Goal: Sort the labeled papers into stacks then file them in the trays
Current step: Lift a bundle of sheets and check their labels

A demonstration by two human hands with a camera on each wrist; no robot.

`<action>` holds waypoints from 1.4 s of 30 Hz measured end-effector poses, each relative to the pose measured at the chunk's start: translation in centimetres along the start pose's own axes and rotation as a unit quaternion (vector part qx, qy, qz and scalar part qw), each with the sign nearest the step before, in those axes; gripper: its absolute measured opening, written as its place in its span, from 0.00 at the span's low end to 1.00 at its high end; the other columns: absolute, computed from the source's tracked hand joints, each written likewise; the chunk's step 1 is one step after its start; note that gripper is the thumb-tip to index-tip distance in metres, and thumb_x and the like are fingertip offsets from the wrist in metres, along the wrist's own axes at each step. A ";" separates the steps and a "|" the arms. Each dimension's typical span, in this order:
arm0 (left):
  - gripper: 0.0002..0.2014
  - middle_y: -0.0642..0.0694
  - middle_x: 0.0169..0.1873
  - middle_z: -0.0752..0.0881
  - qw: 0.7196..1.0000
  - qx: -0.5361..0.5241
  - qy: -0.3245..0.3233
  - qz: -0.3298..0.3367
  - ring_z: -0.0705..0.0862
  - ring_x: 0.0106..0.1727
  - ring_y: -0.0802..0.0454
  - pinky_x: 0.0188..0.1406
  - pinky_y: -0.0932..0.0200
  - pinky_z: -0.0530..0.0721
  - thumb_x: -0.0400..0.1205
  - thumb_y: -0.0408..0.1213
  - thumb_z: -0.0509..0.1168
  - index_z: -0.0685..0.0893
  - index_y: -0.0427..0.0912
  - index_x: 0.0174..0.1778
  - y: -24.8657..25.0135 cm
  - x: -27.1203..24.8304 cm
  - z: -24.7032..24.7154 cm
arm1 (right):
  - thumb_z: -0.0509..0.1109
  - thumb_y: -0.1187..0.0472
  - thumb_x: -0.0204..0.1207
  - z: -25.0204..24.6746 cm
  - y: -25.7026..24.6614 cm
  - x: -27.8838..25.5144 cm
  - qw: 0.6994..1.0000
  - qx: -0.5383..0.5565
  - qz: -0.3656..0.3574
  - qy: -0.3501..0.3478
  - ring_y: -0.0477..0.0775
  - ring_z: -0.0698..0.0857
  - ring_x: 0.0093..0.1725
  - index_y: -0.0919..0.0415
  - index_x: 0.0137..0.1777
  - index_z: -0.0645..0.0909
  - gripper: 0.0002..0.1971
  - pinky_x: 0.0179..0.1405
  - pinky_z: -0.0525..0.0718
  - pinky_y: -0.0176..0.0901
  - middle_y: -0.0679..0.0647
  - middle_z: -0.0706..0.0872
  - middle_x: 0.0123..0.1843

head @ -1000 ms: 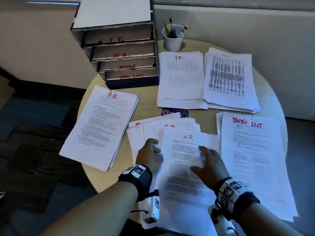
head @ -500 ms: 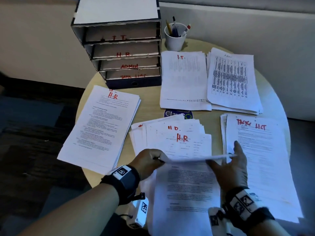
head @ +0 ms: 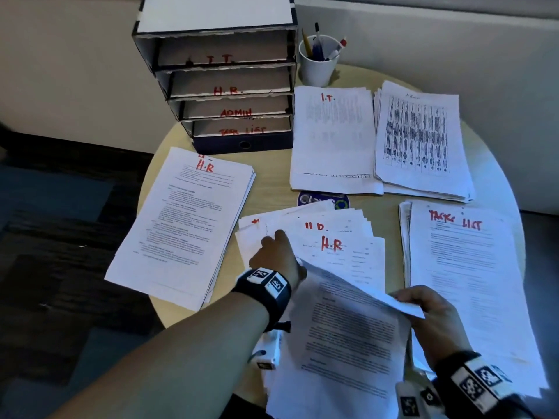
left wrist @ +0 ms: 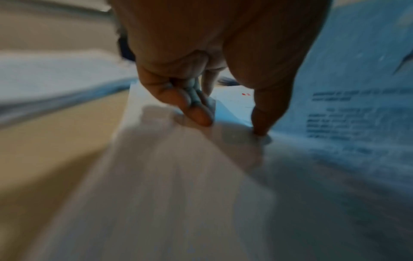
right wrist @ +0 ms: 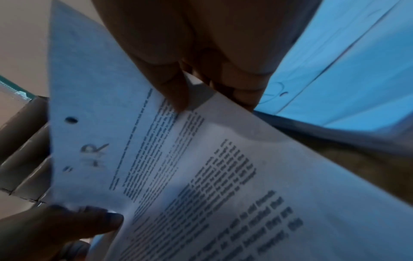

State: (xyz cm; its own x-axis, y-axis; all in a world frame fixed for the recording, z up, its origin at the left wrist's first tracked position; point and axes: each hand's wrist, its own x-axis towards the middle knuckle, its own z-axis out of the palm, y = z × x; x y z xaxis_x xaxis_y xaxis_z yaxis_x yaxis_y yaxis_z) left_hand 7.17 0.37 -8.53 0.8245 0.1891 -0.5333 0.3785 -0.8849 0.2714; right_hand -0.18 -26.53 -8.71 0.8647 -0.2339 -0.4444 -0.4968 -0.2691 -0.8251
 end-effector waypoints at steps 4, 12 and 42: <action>0.22 0.45 0.47 0.85 0.993 -0.107 -0.041 -0.029 0.86 0.46 0.43 0.43 0.53 0.84 0.72 0.43 0.73 0.73 0.44 0.58 -0.7 0.2 0.8 | 0.69 0.76 0.76 0.4 0.4 -0.1 0.999 0.048 0.015 0.021 0.56 0.91 0.40 0.59 0.50 0.87 0.13 0.40 0.86 0.47 0.53 0.93 0.42; 0.18 0.45 0.57 0.91 0.841 -0.496 -0.207 0.064 0.88 0.62 0.42 0.70 0.39 0.81 0.75 0.36 0.75 0.89 0.44 0.62 -5.3 -2.8 0.6 | 0.75 0.75 0.71 -0.2 -1.2 0.0 0.995 0.092 -0.004 -0.026 0.56 0.92 0.43 0.60 0.53 0.88 0.13 0.35 0.87 0.37 0.55 0.94 0.43; 0.03 0.39 0.38 0.84 0.864 -0.467 -0.160 0.097 0.80 0.41 0.49 0.43 0.55 0.79 0.77 0.27 0.70 0.84 0.33 0.44 -6.0 -3.1 0.3 | 0.79 0.74 0.62 -1.4 0.1 1.5 0.991 0.088 -0.021 -0.103 0.60 0.90 0.54 0.52 0.51 0.92 0.21 0.57 0.87 0.56 0.59 0.93 0.51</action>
State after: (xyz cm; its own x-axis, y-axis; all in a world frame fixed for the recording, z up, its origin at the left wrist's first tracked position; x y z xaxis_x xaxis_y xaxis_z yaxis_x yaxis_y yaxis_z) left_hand 2.19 5.02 -8.71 0.8089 -0.1847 -0.5581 0.5432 -0.1281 0.8297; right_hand 0.94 -28.24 -8.93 0.8900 -0.0245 -0.4553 -0.4553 -0.1038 -0.8843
